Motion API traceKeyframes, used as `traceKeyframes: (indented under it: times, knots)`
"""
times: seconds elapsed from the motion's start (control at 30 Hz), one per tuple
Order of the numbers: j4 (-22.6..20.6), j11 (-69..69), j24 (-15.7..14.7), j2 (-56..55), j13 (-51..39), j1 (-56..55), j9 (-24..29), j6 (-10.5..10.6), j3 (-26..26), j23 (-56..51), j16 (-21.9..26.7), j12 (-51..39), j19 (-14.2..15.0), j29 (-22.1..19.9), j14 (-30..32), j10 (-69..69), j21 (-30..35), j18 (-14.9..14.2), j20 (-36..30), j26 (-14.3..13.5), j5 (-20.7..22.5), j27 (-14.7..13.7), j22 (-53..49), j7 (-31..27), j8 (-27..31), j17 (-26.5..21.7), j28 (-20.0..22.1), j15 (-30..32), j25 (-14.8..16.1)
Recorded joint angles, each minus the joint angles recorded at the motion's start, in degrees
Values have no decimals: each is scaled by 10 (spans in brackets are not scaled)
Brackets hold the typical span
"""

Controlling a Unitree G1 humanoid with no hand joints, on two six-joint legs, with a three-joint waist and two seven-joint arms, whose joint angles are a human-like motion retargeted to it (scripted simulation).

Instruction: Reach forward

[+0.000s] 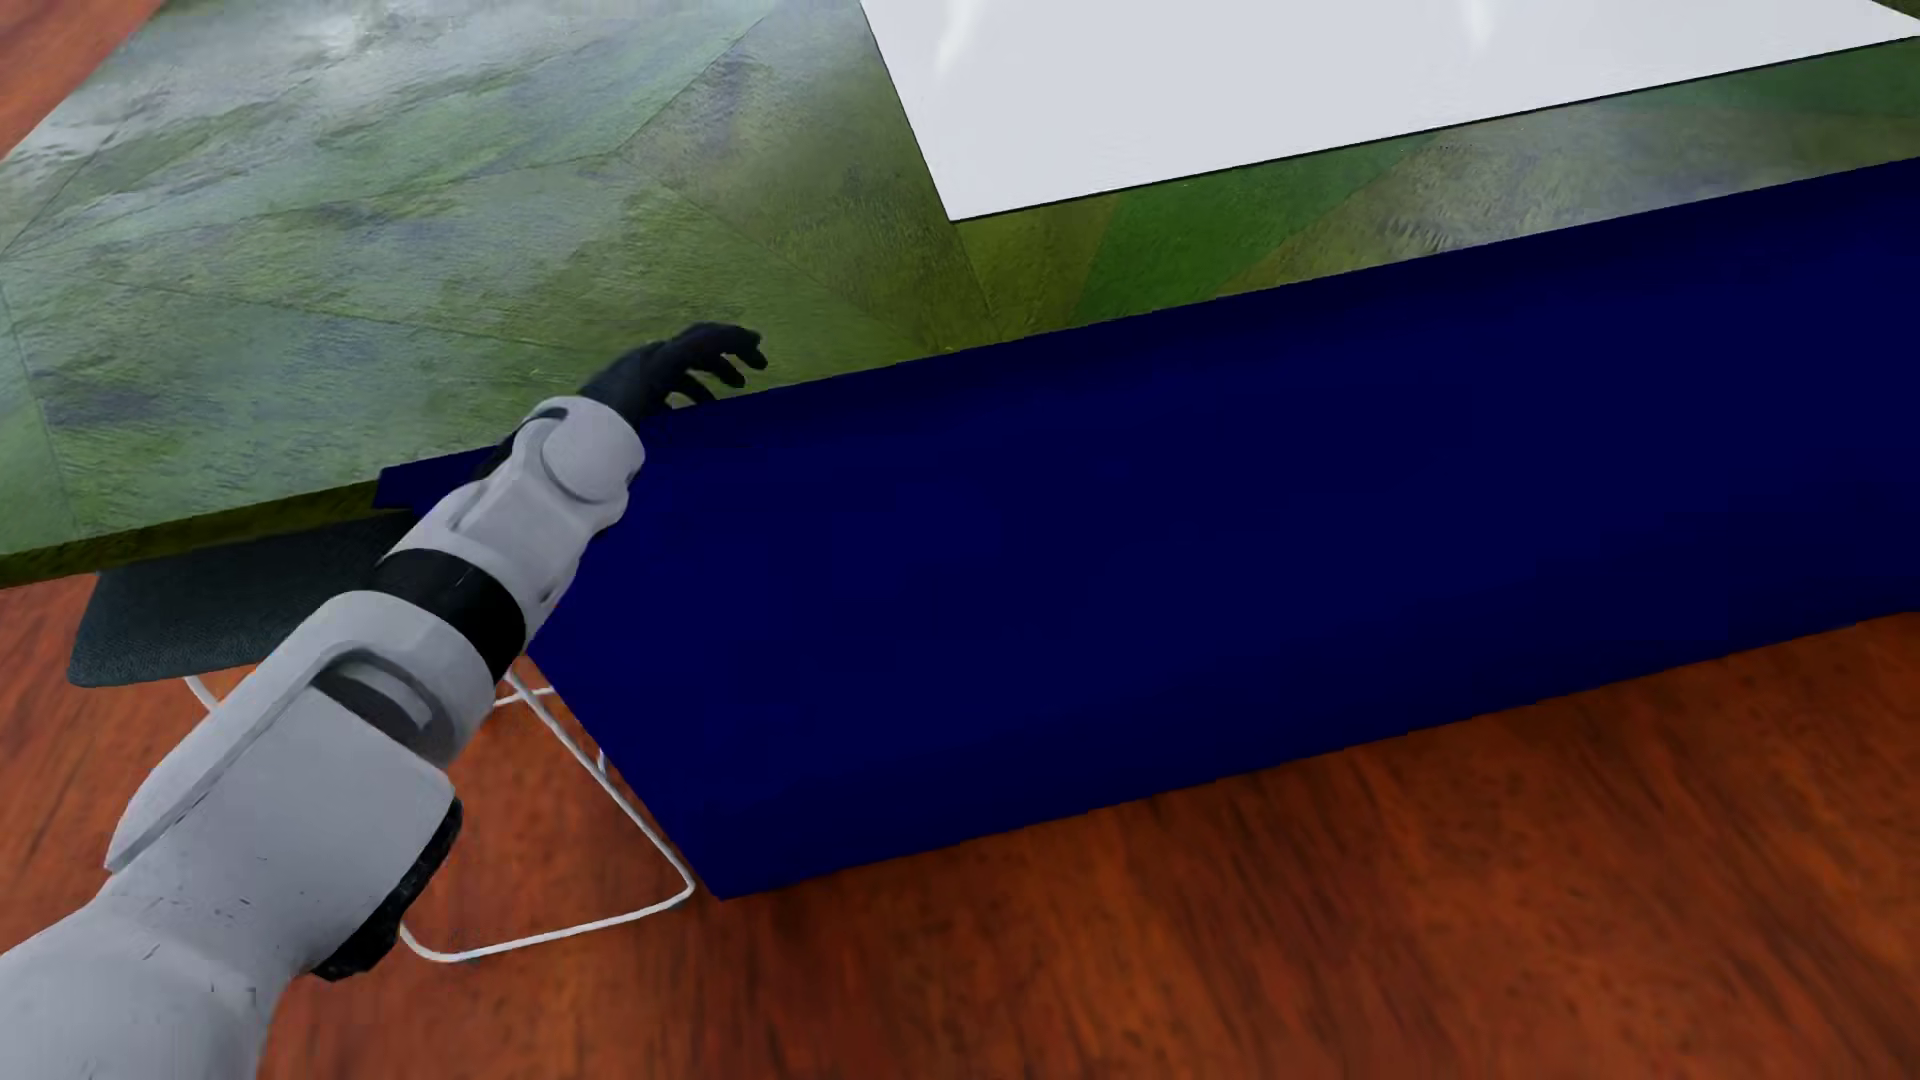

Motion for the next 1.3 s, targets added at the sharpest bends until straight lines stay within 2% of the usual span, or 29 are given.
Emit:
traceKeyframes:
  times: [0.07, 0.17, 0.23, 0.3, 0.47, 0.73, 0.97, 1.3]
  knots:
    - [-2, 0, 0, -3, -11, -1, -4, 22, -2, 3, 45, -121, 0, 0, 13, -3, -14, 0, 29, 0, 0, 0, 14, 0, 0, -13, 0, -11, 0]
    - [-5, 4, 0, -1, -14, 2, -8, 54, 7, 6, 105, -242, 0, 0, 28, -5, -31, 0, -9, 0, -2, 0, 31, 0, 0, -37, 0, -33, 0]
    - [-5, 3, 0, 1, -16, 5, -10, 69, -1, 15, 119, -289, 0, 0, 19, -6, -20, 0, -48, 0, -2, 0, 39, 0, 0, -49, 0, -30, 0]
    - [-4, -1, 0, 5, -19, 8, -10, 73, -23, 31, 111, -304, 0, 0, 2, -6, -4, 0, -58, 0, -2, 0, 47, 0, 0, -50, 0, -16, 0]
    - [-6, 0, 0, 8, -17, 13, -9, 74, -41, 46, 80, -289, 0, 0, -12, -6, 4, 0, -108, 0, -3, 0, 81, 0, 0, -44, 0, -6, 0]
    - [-3, -4, 0, 9, -12, 15, -8, 69, -48, 28, 75, -298, 0, 0, -14, -8, -9, 0, -85, 0, -1, 0, 75, 0, 0, -37, 0, -6, 0]
    - [-4, -7, 0, 12, -13, 15, -9, 69, -48, 33, 76, -291, 0, 0, -16, -7, -8, 0, -104, 0, -1, 0, 78, 0, 0, -46, 0, 1, 0]
    - [-2, 19, 0, 15, -14, 25, -8, 65, -51, 30, 72, -306, 0, 0, -14, -3, -16, 0, -93, 0, 2, 0, 77, 0, 0, -42, 0, -38, 0]
